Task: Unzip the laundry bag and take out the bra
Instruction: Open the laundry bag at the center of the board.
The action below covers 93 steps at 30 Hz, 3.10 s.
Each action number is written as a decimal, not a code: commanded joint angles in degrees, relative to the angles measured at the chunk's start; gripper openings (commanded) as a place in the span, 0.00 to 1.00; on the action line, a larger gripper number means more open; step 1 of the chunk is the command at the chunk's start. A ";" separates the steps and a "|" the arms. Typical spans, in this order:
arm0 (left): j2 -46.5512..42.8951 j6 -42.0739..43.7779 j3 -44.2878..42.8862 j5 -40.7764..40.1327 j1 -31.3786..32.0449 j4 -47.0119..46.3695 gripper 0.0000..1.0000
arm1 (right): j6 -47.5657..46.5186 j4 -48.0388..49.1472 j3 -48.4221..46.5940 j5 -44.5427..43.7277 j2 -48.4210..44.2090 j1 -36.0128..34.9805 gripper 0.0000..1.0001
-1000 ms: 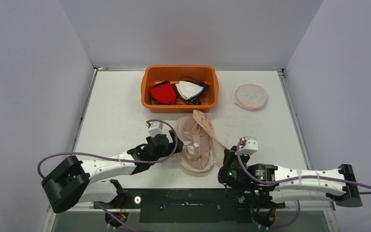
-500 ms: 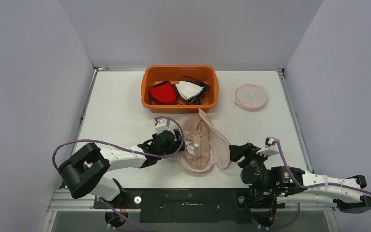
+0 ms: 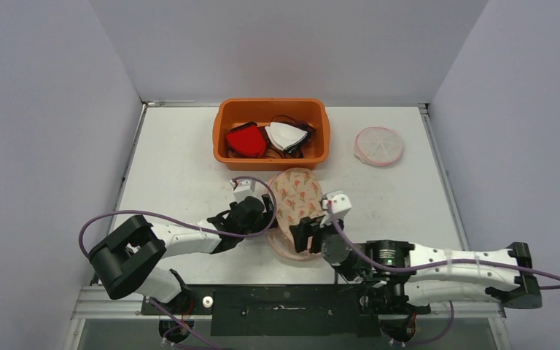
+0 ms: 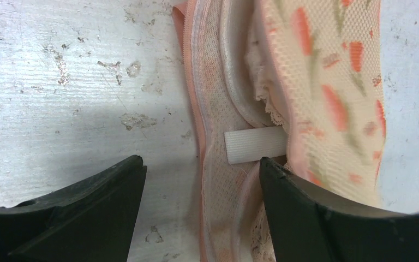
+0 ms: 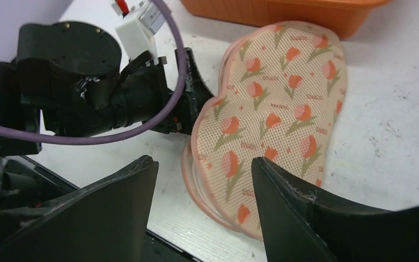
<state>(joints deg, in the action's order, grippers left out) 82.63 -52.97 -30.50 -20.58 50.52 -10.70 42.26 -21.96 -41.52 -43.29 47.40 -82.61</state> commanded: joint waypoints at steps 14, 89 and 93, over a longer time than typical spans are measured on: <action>2.68 -1.87 2.30 4.68 -0.94 -6.67 0.58 | -13.79 16.01 3.93 16.61 16.42 5.97 0.77; -38.93 -7.91 10.90 -0.91 -2.19 26.35 0.21 | -7.61 25.60 5.25 32.36 12.77 20.25 0.79; -47.10 -6.67 8.11 -1.34 -2.23 33.73 0.41 | -5.84 37.98 12.35 35.93 12.39 23.58 0.79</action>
<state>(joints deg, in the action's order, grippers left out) 41.58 -61.14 -17.58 -20.71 48.27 14.68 36.62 -2.02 -33.61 -17.19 60.90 -61.08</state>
